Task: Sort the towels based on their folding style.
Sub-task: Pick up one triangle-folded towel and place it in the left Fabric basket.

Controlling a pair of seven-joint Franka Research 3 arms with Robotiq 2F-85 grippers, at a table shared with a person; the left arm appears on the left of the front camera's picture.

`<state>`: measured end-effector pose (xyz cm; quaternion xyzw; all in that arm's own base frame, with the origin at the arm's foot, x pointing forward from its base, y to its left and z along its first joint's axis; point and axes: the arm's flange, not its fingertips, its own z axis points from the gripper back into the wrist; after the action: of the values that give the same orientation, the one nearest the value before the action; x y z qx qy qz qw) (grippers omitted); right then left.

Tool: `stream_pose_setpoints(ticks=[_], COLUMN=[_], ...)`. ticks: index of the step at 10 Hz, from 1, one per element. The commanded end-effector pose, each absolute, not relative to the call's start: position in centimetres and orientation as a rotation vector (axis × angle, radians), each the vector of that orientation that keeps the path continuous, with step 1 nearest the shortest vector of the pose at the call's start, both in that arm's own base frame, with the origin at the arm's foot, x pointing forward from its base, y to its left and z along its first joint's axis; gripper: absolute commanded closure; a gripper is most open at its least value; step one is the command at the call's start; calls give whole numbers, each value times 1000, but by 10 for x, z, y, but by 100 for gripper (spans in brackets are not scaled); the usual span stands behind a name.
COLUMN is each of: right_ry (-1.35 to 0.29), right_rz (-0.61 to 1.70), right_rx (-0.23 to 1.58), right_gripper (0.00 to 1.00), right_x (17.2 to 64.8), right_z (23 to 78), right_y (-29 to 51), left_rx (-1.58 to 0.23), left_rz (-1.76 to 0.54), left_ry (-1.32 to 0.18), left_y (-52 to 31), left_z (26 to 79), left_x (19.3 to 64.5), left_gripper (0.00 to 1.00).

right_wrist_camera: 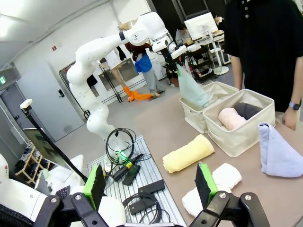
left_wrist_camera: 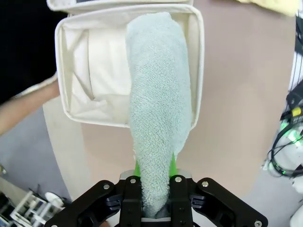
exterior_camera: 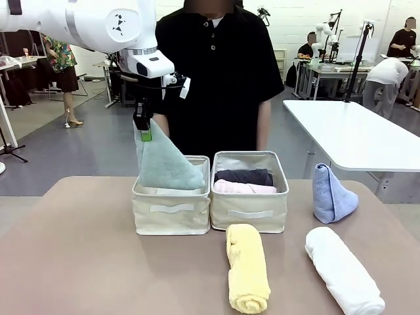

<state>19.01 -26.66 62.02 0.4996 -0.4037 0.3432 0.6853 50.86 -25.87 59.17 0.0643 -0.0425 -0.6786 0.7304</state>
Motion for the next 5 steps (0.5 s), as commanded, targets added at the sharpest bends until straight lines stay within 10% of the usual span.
stream_pose_setpoints(ticks=[1,5], right_ry=[-898,-898], right_rz=[767,767], right_rx=[1125,1125], right_gripper=[0,0], right_x=[191,191], right_z=[620,620], right_y=[-266,-266], left_rx=[153,143], left_rz=[-1561,-1529], left_ry=[-96,-90], left_y=[-258,-262], left_z=[594,591], left_x=[508,507], left_gripper=[81,81])
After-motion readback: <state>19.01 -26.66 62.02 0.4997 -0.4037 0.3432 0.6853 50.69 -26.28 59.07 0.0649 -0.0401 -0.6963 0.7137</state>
